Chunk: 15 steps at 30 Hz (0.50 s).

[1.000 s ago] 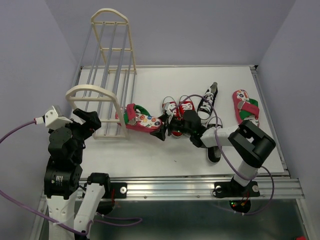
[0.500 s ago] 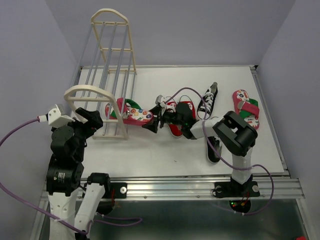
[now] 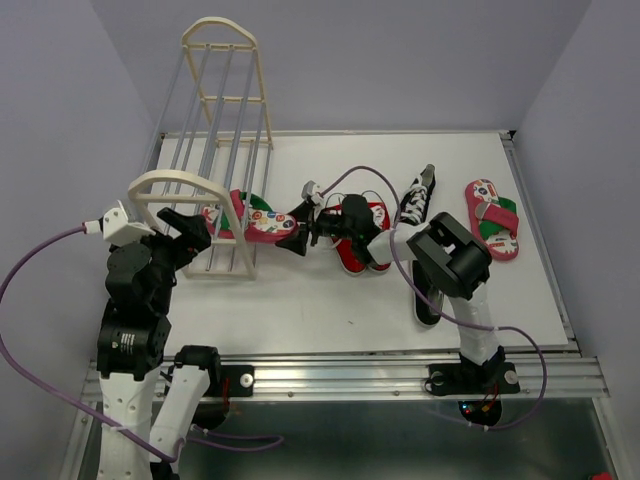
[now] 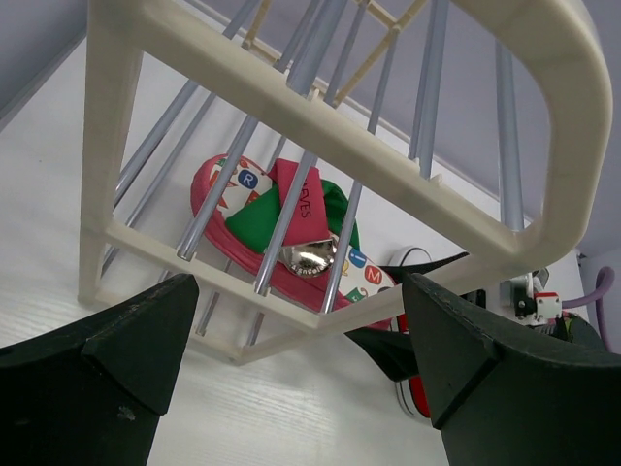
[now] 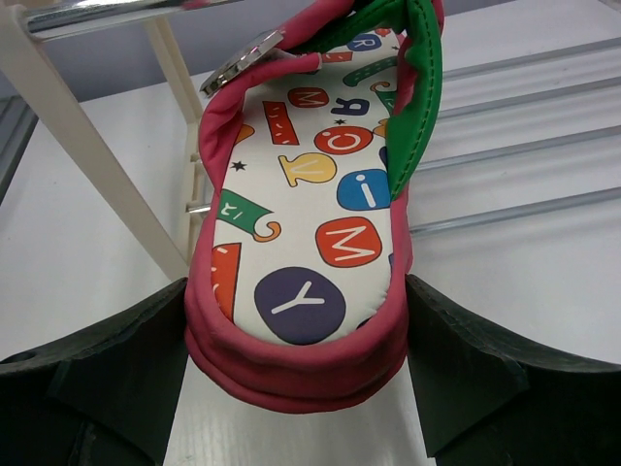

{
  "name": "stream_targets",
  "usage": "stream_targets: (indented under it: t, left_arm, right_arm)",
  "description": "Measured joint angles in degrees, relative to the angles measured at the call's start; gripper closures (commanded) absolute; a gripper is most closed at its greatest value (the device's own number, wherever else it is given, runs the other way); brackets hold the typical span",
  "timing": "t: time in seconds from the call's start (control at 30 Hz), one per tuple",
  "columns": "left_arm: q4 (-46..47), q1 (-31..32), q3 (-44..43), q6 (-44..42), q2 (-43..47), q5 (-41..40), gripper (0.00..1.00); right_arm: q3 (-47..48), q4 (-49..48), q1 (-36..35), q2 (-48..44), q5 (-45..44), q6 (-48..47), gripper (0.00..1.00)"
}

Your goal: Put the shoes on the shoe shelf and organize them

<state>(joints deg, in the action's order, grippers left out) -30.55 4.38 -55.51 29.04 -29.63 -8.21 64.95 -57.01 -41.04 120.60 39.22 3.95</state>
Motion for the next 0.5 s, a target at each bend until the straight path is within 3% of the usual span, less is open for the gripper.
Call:
stream_targets:
  t: [0.5]
  left_arm:
    - [2.71, 0.00, 1.86, -0.04, -2.21, 1.73, 0.01]
  right_arm:
    - [16.22, 3.19, 0.02, 10.91, 6.99, -0.07, 0.99]
